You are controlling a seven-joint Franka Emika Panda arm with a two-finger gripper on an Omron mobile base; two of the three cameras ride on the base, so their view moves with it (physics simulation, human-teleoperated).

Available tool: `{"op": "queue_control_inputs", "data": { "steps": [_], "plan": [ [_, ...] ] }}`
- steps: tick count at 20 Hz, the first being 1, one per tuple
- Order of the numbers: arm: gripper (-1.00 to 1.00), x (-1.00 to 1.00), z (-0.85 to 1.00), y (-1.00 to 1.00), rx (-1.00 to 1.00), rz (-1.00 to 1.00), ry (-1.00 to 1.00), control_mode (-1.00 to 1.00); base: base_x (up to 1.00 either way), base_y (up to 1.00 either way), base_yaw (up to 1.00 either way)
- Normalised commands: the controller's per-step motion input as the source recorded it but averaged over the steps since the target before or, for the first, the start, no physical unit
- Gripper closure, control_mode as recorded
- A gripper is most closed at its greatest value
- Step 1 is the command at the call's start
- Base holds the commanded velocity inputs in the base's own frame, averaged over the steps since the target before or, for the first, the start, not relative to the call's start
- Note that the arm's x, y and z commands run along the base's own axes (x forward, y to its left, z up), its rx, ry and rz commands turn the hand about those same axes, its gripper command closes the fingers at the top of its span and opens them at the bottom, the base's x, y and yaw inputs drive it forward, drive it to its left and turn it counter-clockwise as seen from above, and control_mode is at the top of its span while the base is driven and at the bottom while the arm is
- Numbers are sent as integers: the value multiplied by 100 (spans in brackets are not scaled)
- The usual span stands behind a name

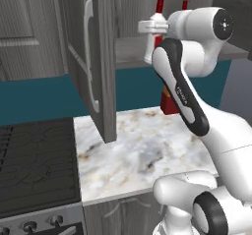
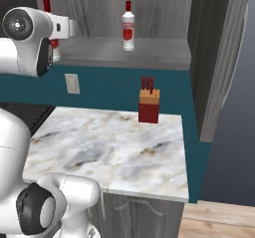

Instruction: Sort all alcoholic drinks to one cabinet, and non-alcoholic drinks to the other.

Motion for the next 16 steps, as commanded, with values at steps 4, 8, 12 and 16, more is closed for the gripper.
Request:
{"op": "queue_control_inputs", "data": {
  "steps": [4,8,12,16],
  "plan": [
    [100,57,0,5,-2,0,0,-100,0,0,0],
    [100,61,0,3,-3,0,0,-100,0,0,0],
    [100,64,0,3,-4,0,0,-100,0,0,0],
    [100,57,0,5,-5,0,0,-100,0,0,0]
  ]
}}
